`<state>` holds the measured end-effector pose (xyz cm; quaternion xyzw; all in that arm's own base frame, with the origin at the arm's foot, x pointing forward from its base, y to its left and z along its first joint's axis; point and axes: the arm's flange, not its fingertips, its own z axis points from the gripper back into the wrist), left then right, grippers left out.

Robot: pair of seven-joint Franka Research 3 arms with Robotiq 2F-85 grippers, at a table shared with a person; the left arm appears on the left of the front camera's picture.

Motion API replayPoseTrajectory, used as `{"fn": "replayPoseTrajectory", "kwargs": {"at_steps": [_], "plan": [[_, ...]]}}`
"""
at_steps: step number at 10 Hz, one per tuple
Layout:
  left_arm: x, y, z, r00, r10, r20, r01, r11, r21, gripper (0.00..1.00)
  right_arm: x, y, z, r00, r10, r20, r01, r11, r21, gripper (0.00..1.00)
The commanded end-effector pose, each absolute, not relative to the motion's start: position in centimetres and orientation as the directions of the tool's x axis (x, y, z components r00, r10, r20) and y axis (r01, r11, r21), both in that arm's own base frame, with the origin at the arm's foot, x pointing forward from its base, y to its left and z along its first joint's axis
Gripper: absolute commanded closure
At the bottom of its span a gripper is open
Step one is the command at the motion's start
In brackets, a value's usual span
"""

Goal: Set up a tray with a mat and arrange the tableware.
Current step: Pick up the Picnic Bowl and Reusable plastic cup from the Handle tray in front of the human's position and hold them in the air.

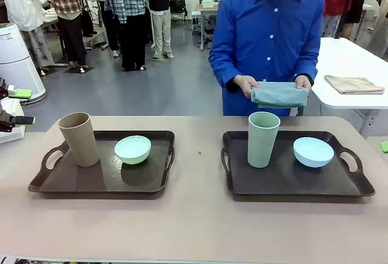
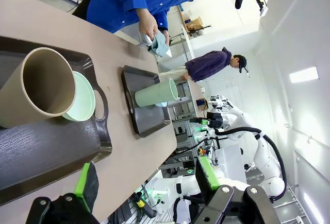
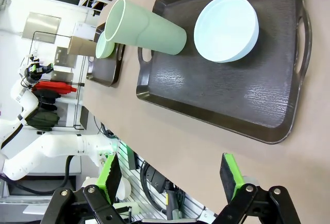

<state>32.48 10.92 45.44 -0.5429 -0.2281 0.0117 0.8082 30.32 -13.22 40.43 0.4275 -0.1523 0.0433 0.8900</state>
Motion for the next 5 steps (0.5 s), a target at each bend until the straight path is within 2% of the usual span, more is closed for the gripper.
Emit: {"fn": "replayPoseTrajectory", "kwargs": {"at_steps": [1, 5], "plan": [[32.59, 11.06, 45.37, 0.886, 0.272, 0.376, 0.254, 0.396, -0.883, 0.00, 30.61, -13.27, 40.21, 0.943, -0.055, 0.328, -0.228, 0.611, 0.758, 0.00], [32.59, 11.06, 45.37, 0.886, 0.272, 0.376, 0.254, 0.396, -0.883, 0.00, 30.61, -13.27, 40.21, 0.943, -0.055, 0.328, -0.228, 0.611, 0.758, 0.00]]}}
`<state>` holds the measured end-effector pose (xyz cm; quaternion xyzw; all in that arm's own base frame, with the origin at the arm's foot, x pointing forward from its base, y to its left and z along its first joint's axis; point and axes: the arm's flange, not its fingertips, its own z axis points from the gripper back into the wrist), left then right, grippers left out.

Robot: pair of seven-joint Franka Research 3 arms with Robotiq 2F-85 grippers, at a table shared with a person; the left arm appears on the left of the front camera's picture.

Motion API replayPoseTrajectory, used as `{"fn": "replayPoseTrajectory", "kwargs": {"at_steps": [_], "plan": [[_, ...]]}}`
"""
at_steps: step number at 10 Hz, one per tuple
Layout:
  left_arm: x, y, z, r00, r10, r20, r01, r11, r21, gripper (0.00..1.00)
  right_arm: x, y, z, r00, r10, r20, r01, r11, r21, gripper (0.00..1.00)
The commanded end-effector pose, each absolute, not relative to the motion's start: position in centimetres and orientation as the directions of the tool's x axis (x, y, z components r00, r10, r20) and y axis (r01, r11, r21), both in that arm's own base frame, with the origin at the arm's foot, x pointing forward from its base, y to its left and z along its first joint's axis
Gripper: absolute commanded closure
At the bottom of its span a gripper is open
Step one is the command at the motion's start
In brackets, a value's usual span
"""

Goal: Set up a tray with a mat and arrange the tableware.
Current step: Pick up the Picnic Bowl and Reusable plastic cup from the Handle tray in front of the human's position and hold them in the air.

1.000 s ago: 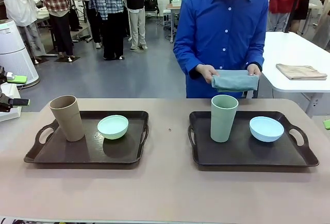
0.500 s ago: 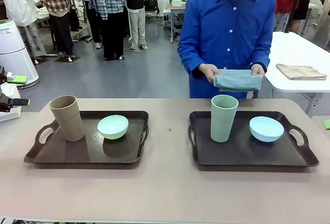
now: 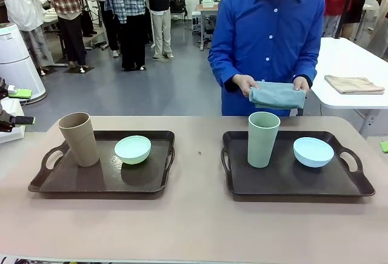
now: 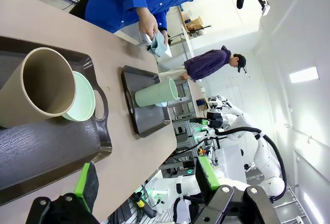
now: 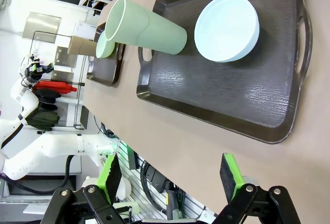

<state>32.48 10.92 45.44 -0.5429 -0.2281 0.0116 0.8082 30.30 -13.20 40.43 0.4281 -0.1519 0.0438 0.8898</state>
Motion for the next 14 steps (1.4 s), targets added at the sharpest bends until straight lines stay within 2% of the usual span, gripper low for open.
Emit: {"fn": "replayPoseTrajectory", "kwargs": {"at_steps": [1, 3, 4, 5, 7, 9, 11, 13, 14], "plan": [[32.6, 11.1, 45.4, 0.886, 0.272, 0.376, 0.254, 0.396, -0.883, 0.00, 30.6, -13.3, 40.2, 0.943, -0.055, 0.328, -0.228, 0.611, 0.758, 0.00], [32.5, 10.9, 45.4, 0.896, 0.266, 0.356, 0.229, 0.410, -0.883, 0.00, 30.3, -13.2, 40.4, 0.950, -0.052, 0.308, -0.208, 0.630, 0.749, 0.00], [32.8, 11.7, 45.3, 0.901, 0.298, 0.315, 0.204, 0.351, -0.914, 0.00, 30.3, -13.7, 40.2, 0.948, -0.026, 0.317, -0.234, 0.619, 0.750, 0.00], [32.8, 12.1, 45.5, 0.898, 0.295, 0.327, 0.225, 0.332, -0.916, 0.00, 30.3, -14.2, 40.2, 0.946, -0.037, 0.322, -0.233, 0.612, 0.756, 0.00], [33.2, 11.4, 48.5, 0.858, 0.245, 0.452, 0.308, 0.459, -0.833, 0.00, 30.2, -14.6, 41.7, 0.940, -0.046, 0.339, -0.225, 0.663, 0.714, 0.00], [33.6, 8.8, 54.3, 0.768, 0.107, 0.632, 0.447, 0.616, -0.648, 0.00, 30.1, -13.9, 45.0, 0.924, -0.016, 0.381, -0.246, 0.738, 0.628, 0.00], [34.4, 4.7, 59.4, 0.639, -0.117, 0.761, 0.580, 0.722, -0.377, 0.00, 30.0, -12.9, 47.7, 0.920, 0.029, 0.390, -0.249, 0.813, 0.527, 0.00], [36.4, -0.5, 62.5, 0.492, -0.305, 0.815, 0.669, 0.732, -0.130, 0.00, 30.6, -11.8, 49.6, 0.928, 0.074, 0.366, -0.230, 0.886, 0.403, 0.00], [37.1, -3.9, 63.4, 0.421, -0.428, 0.799, 0.713, 0.701, 0.000, 0.00, 31.3, -11.0, 50.2, 0.939, 0.094, 0.330, -0.215, 0.911, 0.352, 0.00]]}}
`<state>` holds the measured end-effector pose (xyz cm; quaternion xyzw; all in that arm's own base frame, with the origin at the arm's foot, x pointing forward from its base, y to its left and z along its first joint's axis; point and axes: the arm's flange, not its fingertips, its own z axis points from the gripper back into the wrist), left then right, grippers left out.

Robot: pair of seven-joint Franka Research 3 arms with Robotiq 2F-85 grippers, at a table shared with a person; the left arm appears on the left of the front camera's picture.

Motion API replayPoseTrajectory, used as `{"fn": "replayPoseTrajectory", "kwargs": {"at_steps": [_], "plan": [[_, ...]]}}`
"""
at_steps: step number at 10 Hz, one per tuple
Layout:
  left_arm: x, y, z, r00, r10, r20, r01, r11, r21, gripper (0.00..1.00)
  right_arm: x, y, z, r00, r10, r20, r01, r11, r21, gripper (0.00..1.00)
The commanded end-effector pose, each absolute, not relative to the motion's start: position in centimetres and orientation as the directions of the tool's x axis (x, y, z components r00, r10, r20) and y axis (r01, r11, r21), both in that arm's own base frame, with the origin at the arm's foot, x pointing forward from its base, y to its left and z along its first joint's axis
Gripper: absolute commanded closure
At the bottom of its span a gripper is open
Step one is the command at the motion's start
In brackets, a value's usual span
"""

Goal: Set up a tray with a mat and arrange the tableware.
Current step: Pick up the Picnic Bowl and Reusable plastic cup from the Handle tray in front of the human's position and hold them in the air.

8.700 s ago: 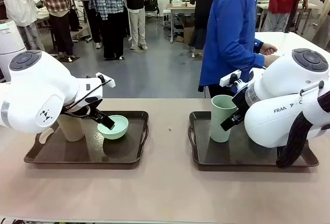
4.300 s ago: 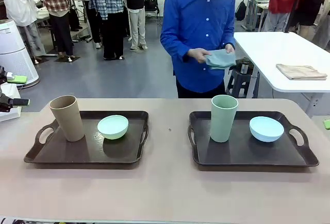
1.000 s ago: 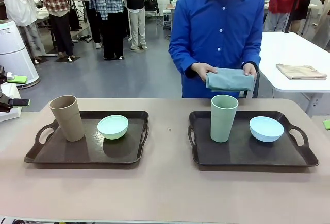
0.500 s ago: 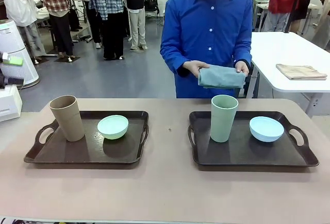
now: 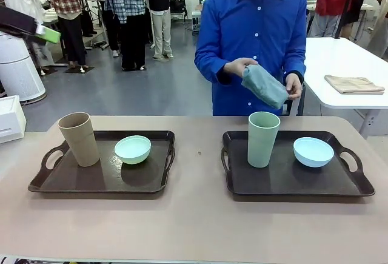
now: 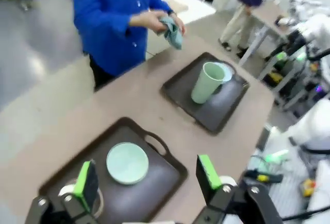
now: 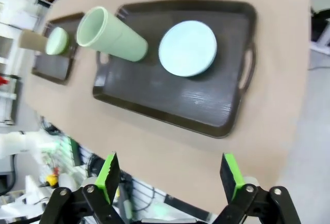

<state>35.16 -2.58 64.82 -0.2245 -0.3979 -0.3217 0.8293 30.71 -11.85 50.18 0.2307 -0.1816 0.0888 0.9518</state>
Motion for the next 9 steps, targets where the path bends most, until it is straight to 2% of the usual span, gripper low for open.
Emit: {"fn": "replayPoseTrajectory", "kwargs": {"at_steps": [1, 4, 5, 6, 7, 8, 9], "plan": [[37.3, -7.2, 64.2, 0.333, -0.539, 0.774, 0.763, 0.636, 0.115, 0.00, 32.1, -10.2, 50.6, 0.943, 0.108, 0.314, -0.215, 0.919, 0.331, 0.00], [36.3, -18.3, 64.7, 0.108, -0.757, 0.645, 0.832, 0.424, 0.357, 0.00, 36.8, -7.7, 50.6, 0.961, 0.111, 0.252, -0.160, 0.970, 0.183, 0.00], [35.7, -21.3, 64.6, 0.039, -0.798, 0.602, 0.822, 0.368, 0.434, 0.00, 38.1, -6.8, 50.2, 0.961, 0.108, 0.256, -0.143, 0.982, 0.125, 0.00], [36.0, -23.7, 64.5, 0.010, -0.836, 0.549, 0.735, 0.378, 0.563, 0.00, 39.0, -5.8, 49.7, 0.963, 0.109, 0.246, -0.136, 0.986, 0.098, 0.00], [37.0, -25.3, 64.1, 0.046, -0.825, 0.563, 0.726, 0.415, 0.549, 0.00, 39.5, -5.0, 49.0, 0.964, 0.111, 0.240, -0.139, 0.985, 0.104, 0.00], [37.6, -25.0, 64.1, 0.211, -0.732, 0.648, 0.820, 0.494, 0.291, 0.00, 39.3, -4.9, 48.9, 0.963, 0.144, 0.228, -0.192, 0.959, 0.209, 0.00], [35.0, -24.9, 64.3, -0.024, -0.825, 0.565, 0.779, 0.339, 0.528, 0.00, 38.9, -5.5, 49.4, 0.956, 0.130, 0.264, -0.168, 0.978, 0.124, 0.00]]}}
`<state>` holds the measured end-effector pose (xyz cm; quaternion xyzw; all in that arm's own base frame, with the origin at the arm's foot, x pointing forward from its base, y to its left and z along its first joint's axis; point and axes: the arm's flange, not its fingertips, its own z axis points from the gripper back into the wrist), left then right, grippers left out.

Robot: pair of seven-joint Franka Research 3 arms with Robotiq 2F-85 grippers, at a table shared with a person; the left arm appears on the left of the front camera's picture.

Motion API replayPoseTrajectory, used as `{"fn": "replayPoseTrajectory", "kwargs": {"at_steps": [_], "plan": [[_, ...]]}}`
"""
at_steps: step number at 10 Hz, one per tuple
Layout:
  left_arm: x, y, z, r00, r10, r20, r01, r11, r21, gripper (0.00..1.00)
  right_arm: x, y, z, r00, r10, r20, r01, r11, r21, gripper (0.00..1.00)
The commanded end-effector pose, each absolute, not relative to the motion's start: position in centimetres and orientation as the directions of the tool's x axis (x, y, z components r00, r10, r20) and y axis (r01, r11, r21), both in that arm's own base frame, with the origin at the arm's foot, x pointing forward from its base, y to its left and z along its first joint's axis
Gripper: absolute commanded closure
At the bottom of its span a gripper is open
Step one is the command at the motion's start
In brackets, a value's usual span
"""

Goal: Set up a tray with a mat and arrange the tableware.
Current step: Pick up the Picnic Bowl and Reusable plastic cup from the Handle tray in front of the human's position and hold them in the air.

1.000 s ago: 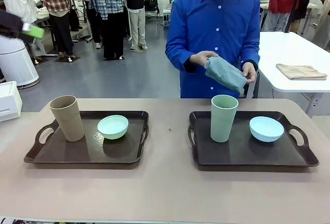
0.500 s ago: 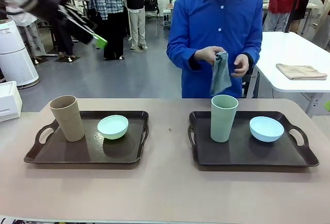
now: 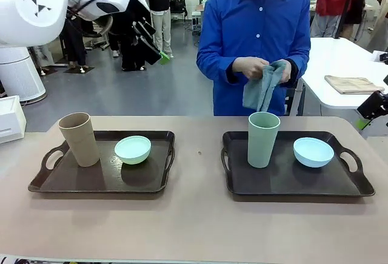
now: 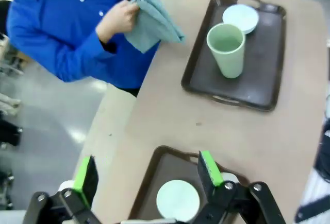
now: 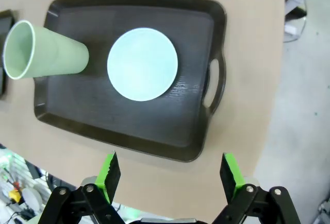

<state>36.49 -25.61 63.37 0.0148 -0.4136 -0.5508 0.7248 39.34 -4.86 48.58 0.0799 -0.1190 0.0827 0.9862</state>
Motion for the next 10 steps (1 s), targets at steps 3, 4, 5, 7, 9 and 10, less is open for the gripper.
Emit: {"fn": "replayPoseTrajectory", "kwargs": {"at_steps": [3, 4, 5, 7, 9, 10], "plan": [[35.0, -24.9, 64.3, -0.024, -0.825, 0.565, 0.779, 0.339, 0.528, 0.00, 38.9, -5.5, 49.4, 0.956, 0.130, 0.264, -0.168, 0.978, 0.124, 0.00], [35.0, -24.9, 64.3, -0.024, -0.825, 0.565, 0.779, 0.339, 0.528, 0.00, 38.9, -5.5, 49.4, 0.956, 0.130, 0.264, -0.168, 0.978, 0.124, 0.00], [35.4, -25.3, 64.7, -0.016, -0.825, 0.565, 0.781, 0.343, 0.522, 0.00, 38.9, -5.5, 49.4, 0.956, 0.130, 0.264, -0.168, 0.978, 0.124, 0.00], [40.4, -24.4, 63.5, -0.054, -0.593, 0.804, 0.851, 0.394, 0.347, 0.00, 42.2, -5.2, 47.9, 0.963, 0.115, 0.242, -0.160, 0.971, 0.175, 0.00], [45.0, -27.2, 60.6, -0.175, -0.442, 0.880, 0.951, 0.157, 0.267, 0.00, 45.3, -4.0, 45.5, 0.971, 0.129, 0.199, -0.167, 0.968, 0.189, 0.00], [46.4, -28.4, 58.7, -0.187, -0.409, 0.893, 0.966, 0.088, 0.243, 0.00, 45.5, -3.6, 44.8, 0.970, 0.144, 0.197, -0.182, 0.964, 0.192, 0.00]]}}
